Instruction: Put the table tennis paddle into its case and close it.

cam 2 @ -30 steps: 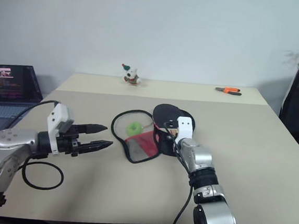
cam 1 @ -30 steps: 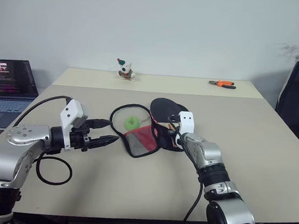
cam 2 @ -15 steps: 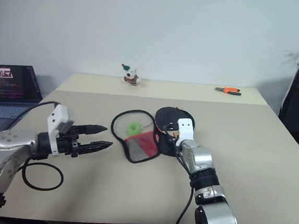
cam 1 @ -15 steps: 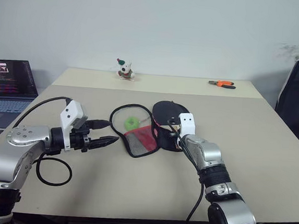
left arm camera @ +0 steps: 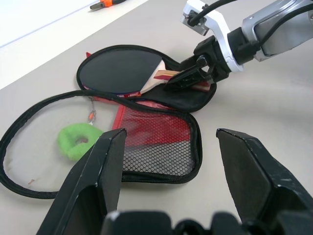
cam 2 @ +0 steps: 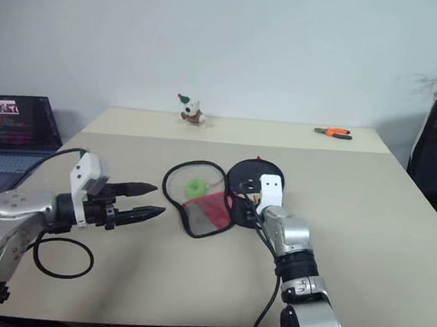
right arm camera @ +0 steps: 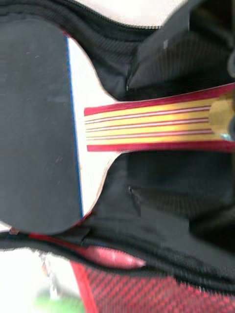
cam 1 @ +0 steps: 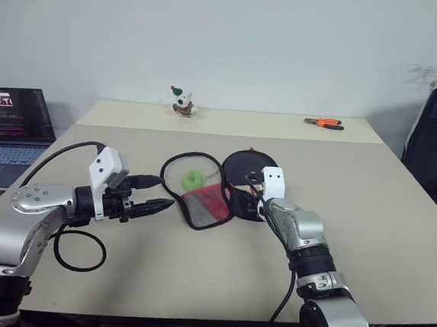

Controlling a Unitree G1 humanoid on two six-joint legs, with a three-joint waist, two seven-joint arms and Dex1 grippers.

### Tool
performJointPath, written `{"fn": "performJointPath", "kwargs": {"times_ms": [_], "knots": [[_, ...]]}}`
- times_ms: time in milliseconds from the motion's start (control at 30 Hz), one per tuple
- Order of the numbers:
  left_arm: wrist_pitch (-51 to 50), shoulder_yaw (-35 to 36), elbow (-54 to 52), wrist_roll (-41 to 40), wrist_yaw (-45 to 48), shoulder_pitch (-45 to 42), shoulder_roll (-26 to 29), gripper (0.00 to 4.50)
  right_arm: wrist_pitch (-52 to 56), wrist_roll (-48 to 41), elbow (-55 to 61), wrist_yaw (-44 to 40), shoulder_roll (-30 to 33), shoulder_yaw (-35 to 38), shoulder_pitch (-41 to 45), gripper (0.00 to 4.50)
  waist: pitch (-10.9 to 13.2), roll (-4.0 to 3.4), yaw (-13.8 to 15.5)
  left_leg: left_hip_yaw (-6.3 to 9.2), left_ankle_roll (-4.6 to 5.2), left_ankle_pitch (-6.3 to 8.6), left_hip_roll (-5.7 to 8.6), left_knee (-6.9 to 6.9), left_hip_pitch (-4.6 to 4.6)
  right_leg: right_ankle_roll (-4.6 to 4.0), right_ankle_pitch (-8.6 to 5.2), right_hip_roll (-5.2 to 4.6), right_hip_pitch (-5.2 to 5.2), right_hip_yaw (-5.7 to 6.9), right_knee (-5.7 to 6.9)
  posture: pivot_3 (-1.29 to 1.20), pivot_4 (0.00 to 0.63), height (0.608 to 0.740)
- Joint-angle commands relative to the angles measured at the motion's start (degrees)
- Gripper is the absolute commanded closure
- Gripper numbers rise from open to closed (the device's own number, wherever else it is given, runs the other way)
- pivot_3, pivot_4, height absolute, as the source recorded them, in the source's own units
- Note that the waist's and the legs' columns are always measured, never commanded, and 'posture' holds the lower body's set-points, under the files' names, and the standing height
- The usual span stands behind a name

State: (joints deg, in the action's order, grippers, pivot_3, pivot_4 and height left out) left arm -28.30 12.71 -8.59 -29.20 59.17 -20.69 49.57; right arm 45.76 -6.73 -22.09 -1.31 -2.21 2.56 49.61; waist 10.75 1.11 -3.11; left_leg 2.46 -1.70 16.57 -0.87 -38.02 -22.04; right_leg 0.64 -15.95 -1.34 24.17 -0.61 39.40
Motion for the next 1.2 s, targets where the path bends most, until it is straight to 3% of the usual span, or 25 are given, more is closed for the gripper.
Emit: {"fn": "performJointPath", "kwargs": {"times_ms": [33,167,267,367,600,867,1200], "knots": [[1.02,0.91,-0.4,0.45,-1.56,0.09,-0.31,1.28,3.57,-3.11,14.24,-8.09,2.98,-4.22,-1.95,0.03,0.0,0.0,0.05,0.01,0.0,0.0,0.0,0.0,0.0,0.0,0.0,0.0,0.0,0.0,0.02,0.0,0.15,0.74],[1.68,1.29,0.93,1.65,-3.77,0.19,-1.1,1.28,10.25,-10.71,29.27,-21.03,10.84,-6.99,-4.24,0.03,0.0,0.0,0.2,0.04,0.02,0.01,0.01,-0.03,0.0,0.01,0.0,0.0,0.0,0.01,0.02,0.0,0.15,0.74],[2.05,1.19,2.24,2.08,-4.84,-0.19,-1.95,1.28,13.36,-18.06,36.49,-29.4,16.76,-4.87,-4.78,0.03,-0.01,0.02,0.39,0.08,0.02,0.01,0.03,-0.04,0.04,0.01,-0.01,0.01,-0.04,0.06,0.02,0.0,0.15,0.74],[2.93,-0.27,5.99,4.91,-6.59,-1.25,-2.14,1.86,14.44,-24.23,41.3,-36.53,23.27,-1.64,-4.83,0.0,-0.01,0.02,0.54,0.08,0.02,0.01,0.06,-0.05,0.1,0.01,-0.01,0.03,-0.07,0.05,0.03,0.0,0.15,0.74],[5.45,-4.01,16.53,11.14,-11.29,-5.81,-5.22,4.34,13.17,-27.48,40.96,-41.77,32.21,-0.13,-4.37,0.0,-0.02,0.04,0.77,0.04,0.03,0.01,0.11,-0.1,0.14,0.01,-0.01,0.04,-0.1,0.03,0.1,0.0,0.15,0.74],[12.01,-12.0,31.36,19.84,-12.69,-13.85,-9.88,4.43,11.33,-29.77,43.86,-45.98,37.57,-0.42,-6.56,0.0,-0.04,0.07,1.39,0.05,0.03,0.01,0.13,-0.12,0.08,0.01,0.0,0.02,-0.08,0.06,0.08,0.0,0.15,0.74],[21.52,-16.76,52.1,26.51,-15.4,-25.39,-19.48,4.43,10.72,-29.5,44.22,-43.57,38.33,-0.11,-7.38,0.0,-0.05,0.09,1.38,0.02,0.03,0.01,0.17,-0.19,0.05,0.01,0.0,0.0,-0.07,0.06,0.14,0.0,0.15,0.74]]}}
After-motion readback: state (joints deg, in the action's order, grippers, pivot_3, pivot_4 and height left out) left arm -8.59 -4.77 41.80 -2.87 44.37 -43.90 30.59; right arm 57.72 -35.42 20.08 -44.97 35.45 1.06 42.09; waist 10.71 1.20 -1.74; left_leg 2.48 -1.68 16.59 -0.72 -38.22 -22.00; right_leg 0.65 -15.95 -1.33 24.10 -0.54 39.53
